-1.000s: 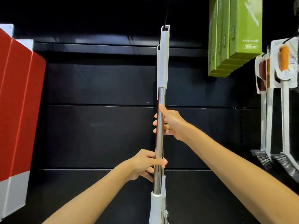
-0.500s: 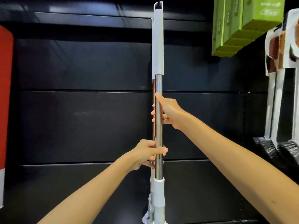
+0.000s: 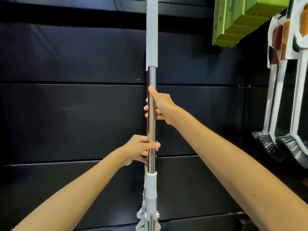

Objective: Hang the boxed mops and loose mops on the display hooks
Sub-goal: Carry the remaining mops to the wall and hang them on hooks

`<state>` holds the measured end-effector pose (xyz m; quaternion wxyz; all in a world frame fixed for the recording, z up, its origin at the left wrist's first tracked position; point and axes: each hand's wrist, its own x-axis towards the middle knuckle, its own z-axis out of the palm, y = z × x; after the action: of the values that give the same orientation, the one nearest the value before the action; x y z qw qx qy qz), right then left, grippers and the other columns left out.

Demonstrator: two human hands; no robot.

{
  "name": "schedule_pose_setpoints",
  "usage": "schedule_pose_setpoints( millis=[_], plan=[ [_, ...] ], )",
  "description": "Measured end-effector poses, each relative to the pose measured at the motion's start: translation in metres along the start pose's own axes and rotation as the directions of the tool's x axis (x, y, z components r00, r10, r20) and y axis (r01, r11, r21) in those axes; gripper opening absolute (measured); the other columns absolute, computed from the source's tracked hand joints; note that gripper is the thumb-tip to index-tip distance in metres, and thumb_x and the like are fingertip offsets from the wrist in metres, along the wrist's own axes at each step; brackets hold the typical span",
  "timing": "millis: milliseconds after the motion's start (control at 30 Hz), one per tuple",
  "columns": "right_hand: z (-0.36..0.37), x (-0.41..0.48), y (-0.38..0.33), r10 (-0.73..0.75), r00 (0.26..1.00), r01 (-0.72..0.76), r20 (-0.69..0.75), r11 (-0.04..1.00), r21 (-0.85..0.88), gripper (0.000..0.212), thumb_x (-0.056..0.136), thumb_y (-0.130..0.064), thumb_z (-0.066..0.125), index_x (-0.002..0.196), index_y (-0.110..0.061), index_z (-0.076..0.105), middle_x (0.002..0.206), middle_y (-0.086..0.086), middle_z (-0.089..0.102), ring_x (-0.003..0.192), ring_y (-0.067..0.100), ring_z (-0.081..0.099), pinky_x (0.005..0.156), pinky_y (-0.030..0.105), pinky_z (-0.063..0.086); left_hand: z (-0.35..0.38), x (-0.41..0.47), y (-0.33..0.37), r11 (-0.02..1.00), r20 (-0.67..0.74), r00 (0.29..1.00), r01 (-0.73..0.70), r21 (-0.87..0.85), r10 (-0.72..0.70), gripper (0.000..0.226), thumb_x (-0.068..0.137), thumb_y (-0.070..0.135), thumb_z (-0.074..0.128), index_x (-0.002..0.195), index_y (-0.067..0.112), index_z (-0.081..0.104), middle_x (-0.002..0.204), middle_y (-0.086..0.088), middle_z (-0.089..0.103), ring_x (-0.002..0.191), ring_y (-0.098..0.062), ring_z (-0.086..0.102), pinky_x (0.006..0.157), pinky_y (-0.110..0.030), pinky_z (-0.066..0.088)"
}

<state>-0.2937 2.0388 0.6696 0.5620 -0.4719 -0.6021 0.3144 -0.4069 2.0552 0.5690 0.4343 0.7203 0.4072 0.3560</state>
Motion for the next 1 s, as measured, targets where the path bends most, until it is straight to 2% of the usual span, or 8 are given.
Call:
schedule_pose_setpoints(
  millis=[167, 333, 467, 533, 600, 667, 800, 1000],
  plan=[
    [0.002, -0.001, 0.001, 0.029, 0.999, -0.029, 0.020, 0.999, 0.017, 0.044, 0.095, -0.054, 0.041, 0.099, -0.014, 0.058, 0.083, 0.005, 0.067, 0.068, 0.018, 0.065, 0.062, 0.028, 0.051, -0.005, -0.002, -0.004, 1.000, -0.027, 1.000, 0.012, 0.016, -0.011, 0.008, 0.087, 0.020, 0.066, 0.093, 0.015, 0.068, 0.106, -0.008, 0.067, 0.093, -0.024, 0.069, 0.074, -0.037, 0.058],
    [0.001, -0.007, 0.003, 0.088, 0.995, -0.090, 0.042, 0.993, 0.069, 0.050, 0.091, -0.051, 0.052, 0.120, -0.010, 0.054, 0.104, 0.007, 0.068, 0.092, 0.022, 0.067, 0.085, 0.036, 0.054, -0.004, -0.006, -0.004, 0.997, -0.072, 0.997, 0.007, 0.080, -0.002, 0.013, 0.086, 0.024, 0.067, 0.098, 0.020, 0.062, 0.105, -0.001, 0.063, 0.097, -0.019, 0.064, 0.075, -0.030, 0.054],
    [-0.002, -0.023, 0.012, -0.064, 0.994, 0.034, -0.087, 0.950, -0.310, 0.033, 0.092, -0.036, 0.057, 0.117, -0.014, 0.053, 0.108, 0.007, 0.061, 0.079, 0.013, 0.057, 0.082, 0.034, 0.052, -0.014, -0.016, -0.004, 0.951, -0.193, 0.979, -0.003, 0.310, 0.066, 0.043, 0.081, 0.031, 0.072, 0.119, 0.019, 0.055, 0.107, -0.002, 0.065, 0.088, -0.009, 0.061, 0.074, -0.022, 0.049],
    [-0.007, -0.034, 0.017, -0.066, 0.996, 0.036, -0.065, 0.920, -0.390, 0.044, 0.092, -0.034, 0.057, 0.130, -0.014, 0.045, 0.122, 0.008, 0.056, 0.087, 0.012, 0.055, 0.086, 0.034, 0.048, -0.019, -0.027, -0.007, 0.919, -0.231, 0.972, 0.051, 0.392, 0.044, 0.053, 0.081, 0.037, 0.071, 0.127, 0.020, 0.050, 0.124, -0.003, 0.057, 0.099, -0.010, 0.055, 0.082, -0.025, 0.044],
    [-0.011, -0.046, 0.023, -0.049, 0.998, 0.028, -0.032, 0.883, -0.468, 0.060, 0.093, -0.036, 0.057, 0.143, -0.015, 0.032, 0.140, 0.008, 0.047, 0.114, 0.022, 0.054, 0.092, 0.036, 0.044, -0.019, -0.041, -0.010, 0.869, -0.259, 0.965, 0.110, 0.483, 0.022, 0.056, 0.082, 0.042, 0.068, 0.131, 0.021, 0.047, 0.137, -0.004, 0.049, 0.117, -0.017, 0.051, 0.092, -0.032, 0.044],
    [-0.013, -0.058, 0.030, -0.073, 0.997, 0.050, -0.019, 0.831, -0.554, 0.068, 0.092, -0.037, 0.058, 0.147, -0.015, 0.025, 0.147, 0.009, 0.040, 0.129, 0.028, 0.046, 0.099, 0.040, 0.043, -0.016, -0.056, -0.015, 0.780, -0.284, 0.957, 0.136, 0.611, 0.055, 0.058, 0.083, 0.045, 0.065, 0.133, 0.023, 0.046, 0.142, -0.003, 0.046, 0.126, -0.021, 0.047, 0.100, -0.036, 0.041],
    [-0.011, -0.090, 0.052, -0.108, 0.994, 0.086, 0.009, 0.730, -0.678, 0.069, 0.091, -0.039, 0.058, 0.147, -0.017, 0.026, 0.149, 0.008, 0.038, 0.131, 0.030, 0.044, 0.100, 0.044, 0.043, 0.000, -0.096, -0.021, 0.692, -0.296, 0.951, 0.155, 0.705, 0.089, 0.063, 0.085, 0.052, 0.059, 0.138, 0.026, 0.040, 0.149, 0.002, 0.038, 0.129, -0.019, 0.046, 0.103, -0.039, 0.041],
    [-0.010, -0.164, 0.093, -0.053, 0.999, 0.033, 0.000, 0.612, -0.790, 0.062, 0.090, -0.046, 0.056, 0.141, -0.018, 0.036, 0.144, 0.006, 0.044, 0.125, 0.029, 0.048, 0.094, 0.043, 0.045, 0.026, -0.164, -0.040, 0.461, -0.213, 0.968, 0.129, 0.878, 0.134, 0.063, 0.087, 0.056, 0.051, 0.141, 0.026, 0.036, 0.154, 0.005, 0.028, 0.129, -0.020, 0.046, 0.099, -0.036, 0.042]
  ],
)
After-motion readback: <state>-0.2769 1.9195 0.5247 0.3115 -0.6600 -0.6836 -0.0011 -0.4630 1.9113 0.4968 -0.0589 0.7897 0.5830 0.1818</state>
